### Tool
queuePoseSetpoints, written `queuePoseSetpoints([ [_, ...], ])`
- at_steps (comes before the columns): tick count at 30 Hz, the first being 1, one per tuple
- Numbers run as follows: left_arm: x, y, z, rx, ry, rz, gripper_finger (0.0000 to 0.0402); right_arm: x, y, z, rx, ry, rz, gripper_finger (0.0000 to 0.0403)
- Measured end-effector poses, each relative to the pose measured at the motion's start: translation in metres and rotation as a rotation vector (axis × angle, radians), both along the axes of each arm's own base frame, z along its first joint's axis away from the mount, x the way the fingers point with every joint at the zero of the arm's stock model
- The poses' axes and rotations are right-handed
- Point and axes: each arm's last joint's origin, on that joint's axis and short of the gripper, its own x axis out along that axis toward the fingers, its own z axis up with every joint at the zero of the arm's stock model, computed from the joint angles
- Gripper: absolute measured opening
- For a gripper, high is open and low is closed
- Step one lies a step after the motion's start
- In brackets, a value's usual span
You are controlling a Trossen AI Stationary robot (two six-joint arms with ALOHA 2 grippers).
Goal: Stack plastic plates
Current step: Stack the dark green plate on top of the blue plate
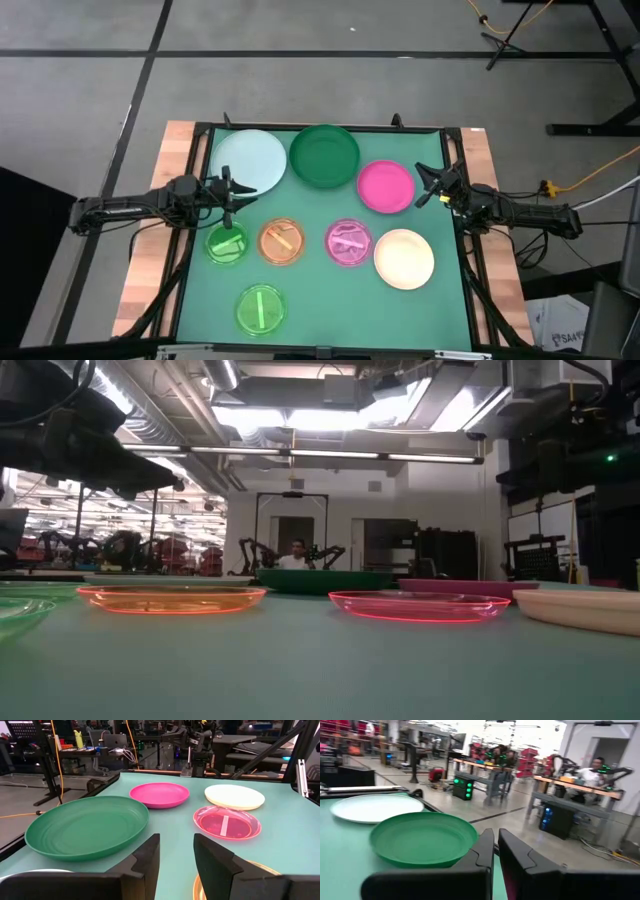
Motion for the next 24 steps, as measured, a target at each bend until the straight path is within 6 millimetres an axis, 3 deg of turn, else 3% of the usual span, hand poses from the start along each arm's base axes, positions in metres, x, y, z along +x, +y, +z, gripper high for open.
queuePoseSetpoints([
  [7,0.0,0.0,0.0,0.0,0.0,0.0,0.0114,0.0011,0.0015,0.003,-0.004,-0.036,0.065,0.0019],
  [17,0.0,0.0,0.0,0.0,0.0,0.0,0.0114,0.0009,0.0015,0.0048,0.122,-0.162,0.074,0.0022],
  [24,0.0,0.0,0.0,0.0,0.0,0.0,0.0114,0.0009,0.0015,0.0049,0.17,-0.203,0.078,0.0096],
])
